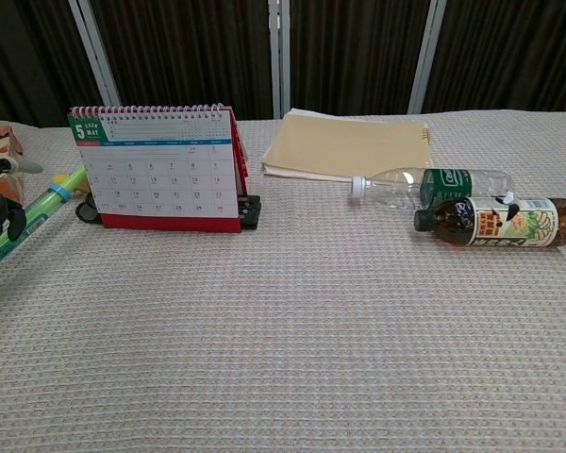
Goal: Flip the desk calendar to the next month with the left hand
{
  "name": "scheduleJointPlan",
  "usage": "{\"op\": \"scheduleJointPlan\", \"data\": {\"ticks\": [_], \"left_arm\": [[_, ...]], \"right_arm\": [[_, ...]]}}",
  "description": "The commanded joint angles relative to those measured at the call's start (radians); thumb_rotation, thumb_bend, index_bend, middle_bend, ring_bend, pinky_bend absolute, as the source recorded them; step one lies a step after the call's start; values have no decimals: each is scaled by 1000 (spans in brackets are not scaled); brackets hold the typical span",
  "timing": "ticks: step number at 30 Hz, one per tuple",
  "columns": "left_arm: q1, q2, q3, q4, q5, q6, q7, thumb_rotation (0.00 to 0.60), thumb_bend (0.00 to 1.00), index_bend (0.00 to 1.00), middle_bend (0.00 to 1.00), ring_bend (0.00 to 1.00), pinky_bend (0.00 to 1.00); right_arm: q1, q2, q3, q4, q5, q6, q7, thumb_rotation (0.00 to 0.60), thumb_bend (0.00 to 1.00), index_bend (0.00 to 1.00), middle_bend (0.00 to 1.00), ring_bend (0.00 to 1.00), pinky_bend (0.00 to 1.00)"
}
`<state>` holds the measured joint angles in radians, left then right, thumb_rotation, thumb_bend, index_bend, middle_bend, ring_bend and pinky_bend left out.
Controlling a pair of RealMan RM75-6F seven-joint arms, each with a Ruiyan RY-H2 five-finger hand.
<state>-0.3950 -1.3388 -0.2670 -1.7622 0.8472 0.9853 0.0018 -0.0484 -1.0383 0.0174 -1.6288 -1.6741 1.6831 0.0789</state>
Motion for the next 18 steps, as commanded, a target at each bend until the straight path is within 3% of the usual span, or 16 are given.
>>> {"op": "scheduleJointPlan", "data": {"ticks": [1,18], "left_arm": [[-47,-17,-12,18,-67,-37,32,600,911,0,639,687,607],[-161,-83,-18,86,-245,-102,63,600,912,0,639,687,607]], "right_arm": [[0,0,1,0,0,1,2,600,72,0,0,0,0],[2,1,5,9,1,5,29,600,71,0,0,0,0]]}}
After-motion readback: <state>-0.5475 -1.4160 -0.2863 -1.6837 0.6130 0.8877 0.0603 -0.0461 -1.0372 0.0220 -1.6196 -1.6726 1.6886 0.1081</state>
